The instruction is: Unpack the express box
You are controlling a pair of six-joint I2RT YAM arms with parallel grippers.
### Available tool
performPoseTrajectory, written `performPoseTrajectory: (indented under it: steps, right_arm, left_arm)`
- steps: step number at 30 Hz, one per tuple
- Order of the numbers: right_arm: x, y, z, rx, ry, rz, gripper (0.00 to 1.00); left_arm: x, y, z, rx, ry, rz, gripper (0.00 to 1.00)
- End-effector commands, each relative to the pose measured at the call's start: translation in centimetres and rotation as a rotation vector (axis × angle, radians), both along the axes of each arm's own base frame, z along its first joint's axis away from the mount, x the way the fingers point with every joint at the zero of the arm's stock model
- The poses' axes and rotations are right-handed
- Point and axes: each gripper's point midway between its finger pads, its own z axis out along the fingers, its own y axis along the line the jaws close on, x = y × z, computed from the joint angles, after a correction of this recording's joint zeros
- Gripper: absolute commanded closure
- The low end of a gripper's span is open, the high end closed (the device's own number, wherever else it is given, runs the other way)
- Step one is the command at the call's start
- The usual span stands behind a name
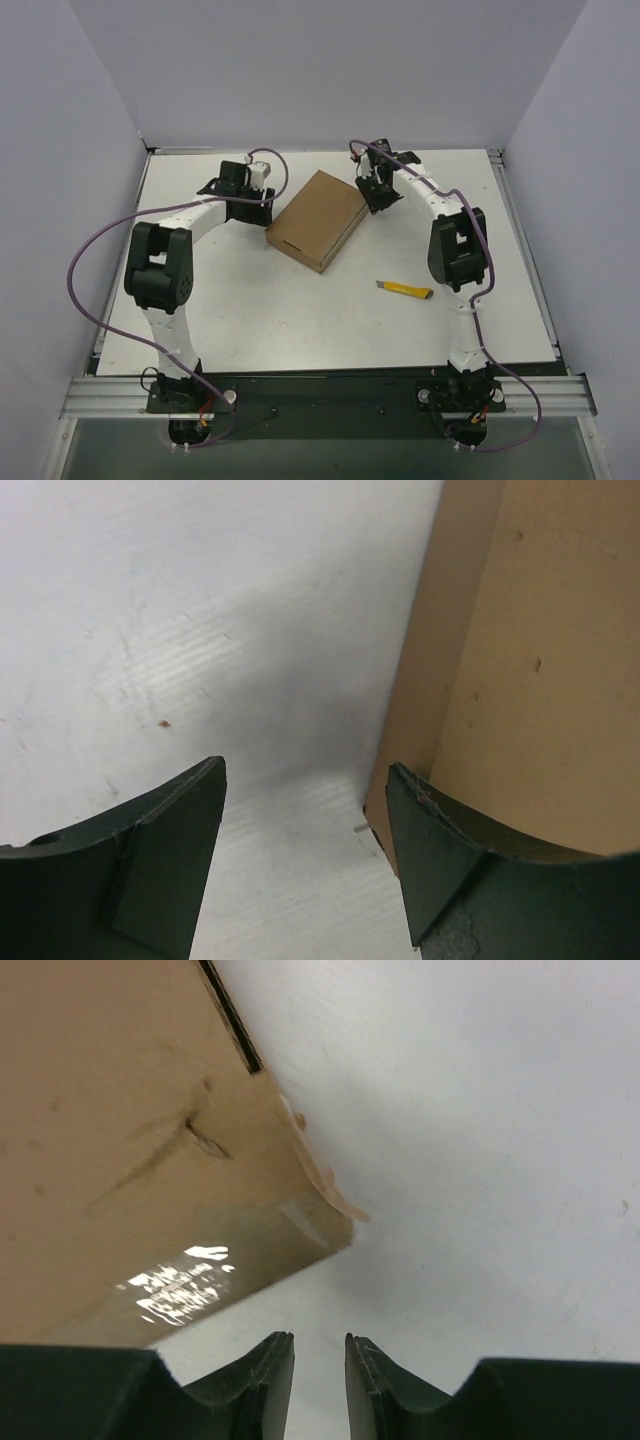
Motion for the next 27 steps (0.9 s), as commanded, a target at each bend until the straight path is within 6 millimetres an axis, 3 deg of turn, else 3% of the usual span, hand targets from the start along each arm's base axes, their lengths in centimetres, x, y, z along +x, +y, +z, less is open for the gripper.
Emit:
performPoseTrajectory:
  steps: [1,5,8,11,12,13,14,15,16,17,18,19,21,22,24,25,26,27]
  right_arm:
    - [0.5,4.0,0.0,0.045,-0.007,0.1,0.7]
    - [1.4,6.6,0.7,0.095,-0.037,0.131,0.67]
    - [1.6,7.1,1.1,0.095,-0.048,0.137,0.64]
    - [1.6,4.7,3.4,0.12,-0.06,0.093,0.6]
    - [0.8,3.9,5.0,0.151,-0.061,0.086,0.58]
    - [0.6,1.7,5.8,0.178,-0.047,0.06,0.57]
    - [-0.1,1.6,6.7,0.25,-0.029,0.091,0.55]
    - [-1.0,0.5,9.6,0.285,-0.07,0.109,0.51]
    - [-2.5,-1.6,8.6,0.273,-0.043,0.166,0.48]
    - [-4.0,-2.0,8.9,0.295,-0.04,0.221,0.46]
    - [-5.4,-2.7,11.3,0.285,-0.101,0.284,0.4]
    - [-8.0,-3.6,8.8,0.249,-0.051,0.36,0.38]
    - [-10.7,-4.7,9.6,0.212,-0.085,0.434,0.34]
    - [-13.4,-5.2,7.0,0.206,-0.01,0.452,0.34]
    - [-15.9,-5.7,6.6,0.179,-0.02,0.547,0.34]
    - [-16.9,-5.9,5.8,0.166,-0.005,0.578,0.34]
    - [-18.9,-6.5,3.8,0.149,0.047,0.617,0.34]
    - [-19.6,-6.6,3.4,0.131,0.049,0.64,0.33]
  left_arm:
    - [-4.1,-2.8,2.1,-0.069,-0.004,-0.215,0.25]
    - [-7.9,-2.9,2.2,-0.039,0.027,-0.317,0.26]
    - [-10.2,-1.3,2.1,0.02,0.061,-0.327,0.26]
    - [-12.5,0.8,2.9,0.061,0.078,-0.335,0.26]
    - [-13.1,1.2,3.2,0.062,0.078,-0.338,0.25]
    - [-13.7,1.6,4.1,0.067,0.066,-0.338,0.25]
    - [-14.3,2.0,4.1,0.077,0.066,-0.346,0.25]
    - [-14.5,2.3,4.4,0.08,0.063,-0.347,0.22]
    - [-14.9,2.4,4.9,0.083,0.054,-0.349,0.21]
    - [-14.8,2.5,5.3,0.086,0.043,-0.35,0.18]
    - [-14.9,2.3,5.6,0.071,0.04,-0.355,0.15]
    - [-14.9,1.9,6.0,0.05,0.039,-0.362,0.13]
    - [-14.9,0.6,7.3,-0.028,0.036,-0.409,0.03]
    - [-14.8,-0.3,7.6,-0.067,0.041,-0.428,0.03]
    - [-14.0,-1.3,8.6,-0.099,0.025,-0.422,0.03]
    - [-13.9,-2.1,8.5,-0.109,0.035,-0.441,0.03]
    - [-13.7,-2.3,8.6,-0.109,0.029,-0.452,0.03]
    - [-13.2,-2.7,9.2,-0.109,0.01,-0.46,0.03]
